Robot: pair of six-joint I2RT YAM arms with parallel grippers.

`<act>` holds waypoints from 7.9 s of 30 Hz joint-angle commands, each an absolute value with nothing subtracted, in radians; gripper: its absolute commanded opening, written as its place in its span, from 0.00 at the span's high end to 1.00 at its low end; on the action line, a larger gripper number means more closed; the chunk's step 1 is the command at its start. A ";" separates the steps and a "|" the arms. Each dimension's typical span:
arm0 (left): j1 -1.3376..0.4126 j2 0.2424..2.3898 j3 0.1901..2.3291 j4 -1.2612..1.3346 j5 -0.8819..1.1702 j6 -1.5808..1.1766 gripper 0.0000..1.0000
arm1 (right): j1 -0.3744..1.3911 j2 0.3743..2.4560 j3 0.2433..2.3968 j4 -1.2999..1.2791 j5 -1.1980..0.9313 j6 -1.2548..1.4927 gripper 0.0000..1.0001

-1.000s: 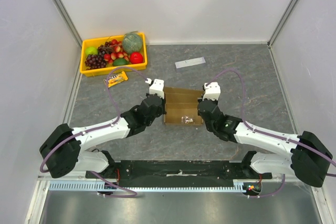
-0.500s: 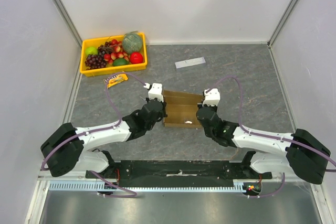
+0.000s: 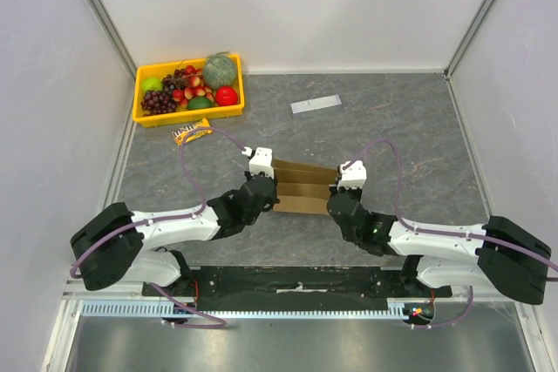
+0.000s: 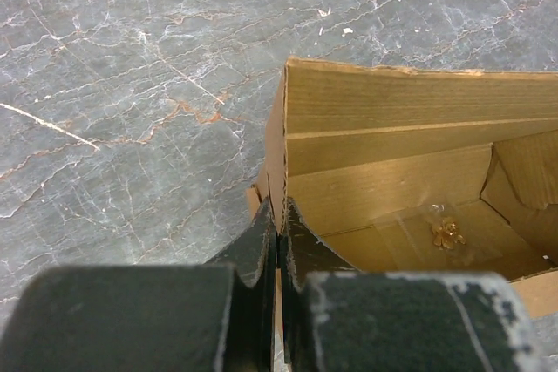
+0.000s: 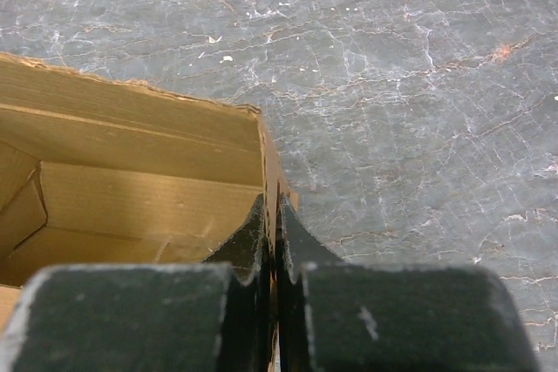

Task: Fold the paper box

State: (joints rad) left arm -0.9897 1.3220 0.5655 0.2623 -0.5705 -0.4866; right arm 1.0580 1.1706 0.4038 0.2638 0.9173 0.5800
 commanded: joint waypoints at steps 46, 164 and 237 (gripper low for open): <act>-1.152 1.281 0.439 0.356 -0.709 -0.532 0.98 | 1.111 0.888 0.823 -0.144 0.689 0.469 0.45; -0.999 1.222 0.680 0.023 0.443 -0.376 0.98 | 1.002 0.656 0.597 -0.857 0.313 0.937 0.80; -0.818 1.506 0.778 -0.218 0.080 -0.356 0.98 | 1.000 0.845 0.451 -0.468 0.186 1.009 0.90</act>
State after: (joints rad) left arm -0.8192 1.5265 0.7818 -0.2550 0.0460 -0.3676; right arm 1.0031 0.8246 0.3992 -0.5198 0.1238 1.0279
